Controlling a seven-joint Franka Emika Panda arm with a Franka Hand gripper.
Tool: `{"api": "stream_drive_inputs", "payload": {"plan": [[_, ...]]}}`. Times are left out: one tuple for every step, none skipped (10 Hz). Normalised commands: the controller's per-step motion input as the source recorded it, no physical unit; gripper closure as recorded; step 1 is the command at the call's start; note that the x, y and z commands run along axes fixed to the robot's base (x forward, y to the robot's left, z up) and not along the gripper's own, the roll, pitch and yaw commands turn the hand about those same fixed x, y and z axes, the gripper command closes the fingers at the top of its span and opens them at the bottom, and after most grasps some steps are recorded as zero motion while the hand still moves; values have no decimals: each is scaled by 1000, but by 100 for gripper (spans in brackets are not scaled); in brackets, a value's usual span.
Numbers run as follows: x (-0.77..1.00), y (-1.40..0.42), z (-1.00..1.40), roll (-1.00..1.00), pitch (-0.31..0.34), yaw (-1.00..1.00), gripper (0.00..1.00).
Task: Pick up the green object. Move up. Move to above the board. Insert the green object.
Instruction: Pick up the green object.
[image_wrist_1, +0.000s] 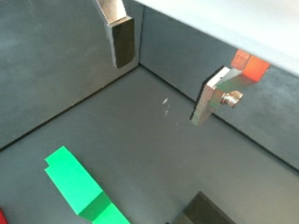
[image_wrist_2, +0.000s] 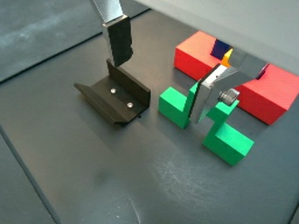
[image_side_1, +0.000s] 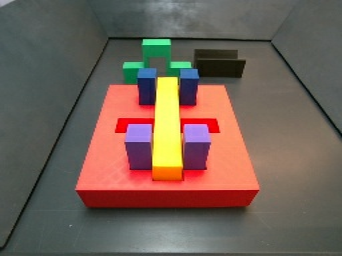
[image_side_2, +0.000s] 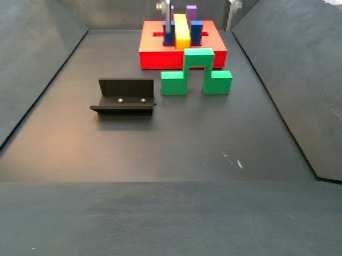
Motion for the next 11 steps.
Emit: {"api": "stream_drive_inputs", "payload": {"plan": [[71,-140,-151,-4,-43,0,0],[0,-537,-246,9,-73,97,0],[11,-774,-309,79,-71,106,0],[26,-843,-329,94,-74,131,0],[0,-749,-300,74,-79,140,0],[0,-620,-274,61,-76,106,0],[0,-480,-251,0,-109,94,0],[74,-289,-263,0,-107,0,0],[69,-129,-194,0,-31,-26,0],[-80,-134,-383,7,-83,-11,0],[-323,-154,-386,41,-109,0,0]]}}
